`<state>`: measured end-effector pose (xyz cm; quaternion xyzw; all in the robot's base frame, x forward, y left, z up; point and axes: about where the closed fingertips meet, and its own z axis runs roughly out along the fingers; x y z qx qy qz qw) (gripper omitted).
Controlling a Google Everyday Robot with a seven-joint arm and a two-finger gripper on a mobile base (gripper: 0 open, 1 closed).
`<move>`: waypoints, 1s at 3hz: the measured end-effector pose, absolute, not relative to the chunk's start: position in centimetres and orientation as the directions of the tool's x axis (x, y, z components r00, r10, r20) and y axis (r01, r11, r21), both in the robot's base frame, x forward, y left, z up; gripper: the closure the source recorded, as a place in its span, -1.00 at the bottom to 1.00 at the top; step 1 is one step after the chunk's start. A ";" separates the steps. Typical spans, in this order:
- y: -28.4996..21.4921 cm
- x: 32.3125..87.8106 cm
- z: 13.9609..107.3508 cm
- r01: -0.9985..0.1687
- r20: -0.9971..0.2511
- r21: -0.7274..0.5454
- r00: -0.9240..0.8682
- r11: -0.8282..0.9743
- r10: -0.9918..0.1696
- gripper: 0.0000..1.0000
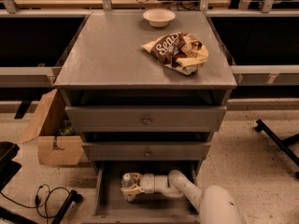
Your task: Place blue plastic bottle into bottom drawer
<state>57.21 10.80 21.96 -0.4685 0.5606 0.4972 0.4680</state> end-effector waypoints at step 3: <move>10.8 57.2 22.0 -0.991 -0.991 0.119 -0.123 0.067 -0.060 -1.00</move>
Offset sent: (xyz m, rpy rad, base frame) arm 0.0000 0.0000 0.0000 0.0000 0.0000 0.0000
